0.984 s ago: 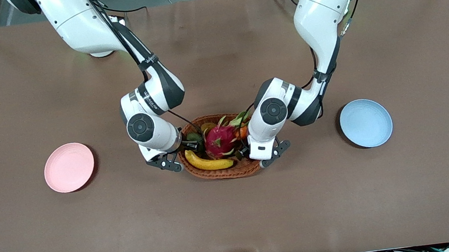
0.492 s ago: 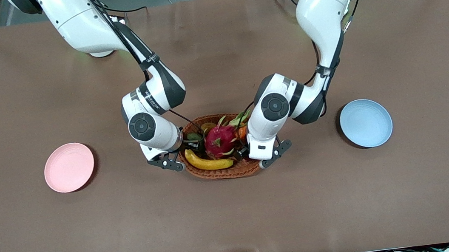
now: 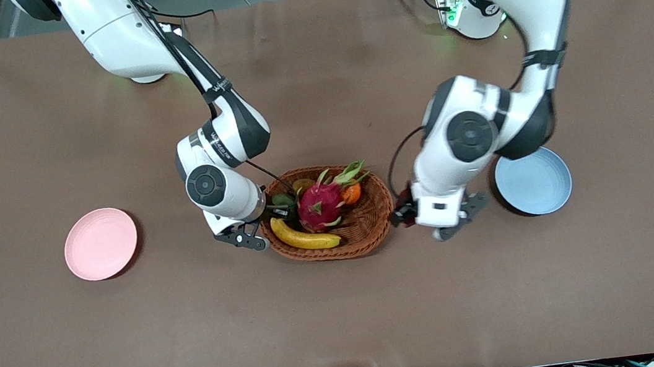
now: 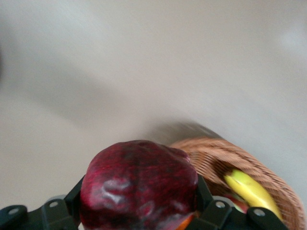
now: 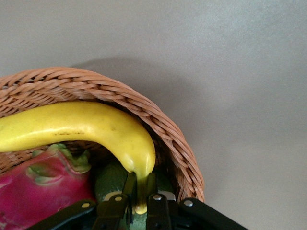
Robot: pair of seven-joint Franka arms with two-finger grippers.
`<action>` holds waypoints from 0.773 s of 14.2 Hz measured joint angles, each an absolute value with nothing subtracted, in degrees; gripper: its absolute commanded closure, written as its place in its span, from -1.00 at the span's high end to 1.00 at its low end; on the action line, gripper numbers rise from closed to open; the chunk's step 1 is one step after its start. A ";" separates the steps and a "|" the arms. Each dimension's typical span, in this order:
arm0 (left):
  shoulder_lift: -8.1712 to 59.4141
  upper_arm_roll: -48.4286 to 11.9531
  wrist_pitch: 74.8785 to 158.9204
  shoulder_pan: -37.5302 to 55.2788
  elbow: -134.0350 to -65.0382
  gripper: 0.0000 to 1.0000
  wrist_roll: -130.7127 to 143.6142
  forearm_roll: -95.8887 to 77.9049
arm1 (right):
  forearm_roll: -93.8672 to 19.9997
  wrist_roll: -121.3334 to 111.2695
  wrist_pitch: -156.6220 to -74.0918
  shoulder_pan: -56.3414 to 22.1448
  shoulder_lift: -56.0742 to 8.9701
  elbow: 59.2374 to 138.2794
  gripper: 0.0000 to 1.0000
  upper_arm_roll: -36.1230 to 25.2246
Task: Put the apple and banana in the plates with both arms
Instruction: 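Carry the apple to the blue plate while the right gripper carries the banana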
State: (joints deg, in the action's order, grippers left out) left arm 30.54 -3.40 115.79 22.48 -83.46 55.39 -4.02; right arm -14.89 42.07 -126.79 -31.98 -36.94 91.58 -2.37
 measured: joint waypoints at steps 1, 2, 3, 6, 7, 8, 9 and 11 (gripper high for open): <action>28.75 -3.37 115.38 20.03 -85.63 0.09 51.19 -3.96 | -14.89 42.07 -126.00 -31.98 -36.94 91.00 -0.99 -2.43; 26.97 -3.35 115.20 17.49 -88.35 0.09 46.54 -3.95 | -14.89 42.07 -124.58 -31.95 -36.94 90.12 -0.99 -2.56; 25.37 -3.32 115.18 15.04 -91.12 0.09 42.32 -3.94 | -14.90 42.07 -122.68 -31.85 -36.94 88.87 -0.99 -2.76; 21.69 -3.29 115.26 7.94 -98.16 0.09 31.42 -3.24 | -15.74 42.08 -114.79 -31.00 -36.65 84.20 -0.99 -3.01; 21.05 -3.30 115.51 5.97 -99.82 0.09 28.64 -2.62 | -17.26 42.07 -111.89 -30.65 -36.13 82.61 -0.99 -3.17; 20.80 -3.32 116.35 4.30 -101.33 0.09 26.49 -1.69 | -18.54 42.07 -108.67 -30.06 -35.29 81.11 -0.99 -3.41; 20.73 -3.33 118.16 3.01 -102.95 0.09 24.96 -0.94 | -19.06 41.89 -105.35 -28.91 -34.13 80.00 -0.99 -3.61; 20.89 -3.33 124.02 1.13 -107.10 0.09 22.18 -0.52 | -19.10 38.09 -98.84 -24.57 -31.18 79.15 -0.99 -3.86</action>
State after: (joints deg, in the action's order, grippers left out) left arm 20.89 -3.33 124.02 1.13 -107.10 22.18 -0.52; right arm -19.10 38.09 -98.84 -24.57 -31.18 79.15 -3.86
